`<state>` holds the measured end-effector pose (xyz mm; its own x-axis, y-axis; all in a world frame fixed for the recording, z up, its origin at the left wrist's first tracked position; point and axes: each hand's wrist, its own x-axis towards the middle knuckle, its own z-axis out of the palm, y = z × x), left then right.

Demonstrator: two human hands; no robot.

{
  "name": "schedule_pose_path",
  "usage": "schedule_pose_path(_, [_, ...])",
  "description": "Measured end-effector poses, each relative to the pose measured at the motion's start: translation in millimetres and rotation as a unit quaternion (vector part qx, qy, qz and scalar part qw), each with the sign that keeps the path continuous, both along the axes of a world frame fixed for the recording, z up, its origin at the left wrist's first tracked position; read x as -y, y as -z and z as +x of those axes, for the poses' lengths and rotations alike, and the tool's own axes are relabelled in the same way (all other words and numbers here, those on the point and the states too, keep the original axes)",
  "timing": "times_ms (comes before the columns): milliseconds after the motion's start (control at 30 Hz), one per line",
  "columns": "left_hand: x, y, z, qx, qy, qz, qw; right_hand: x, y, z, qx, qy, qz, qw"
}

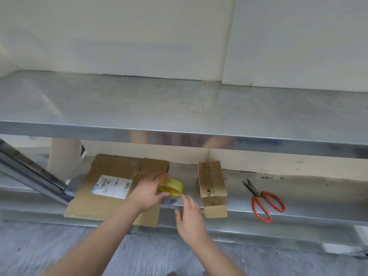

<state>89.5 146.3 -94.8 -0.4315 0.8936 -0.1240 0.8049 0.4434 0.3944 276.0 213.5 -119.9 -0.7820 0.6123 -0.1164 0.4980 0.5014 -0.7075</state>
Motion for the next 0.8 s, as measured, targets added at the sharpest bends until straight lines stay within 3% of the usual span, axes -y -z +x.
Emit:
schedule_pose_path(133, [-13.5,7.8,-3.8,0.074,0.012,-0.008,0.997,-11.3,16.8,-6.9,0.062,0.066,-0.025,0.996])
schedule_pose_path(367, [-24.6,8.5,-16.1,0.115,0.056,0.028,0.991,-34.8,20.1,-21.1,0.094,0.108,-0.053,0.988])
schedule_pose_path(800, [-14.4,13.9,-19.6,0.13,0.075,0.069,0.986,-58.5,28.4,-46.7,0.176,0.018,-0.027,0.984])
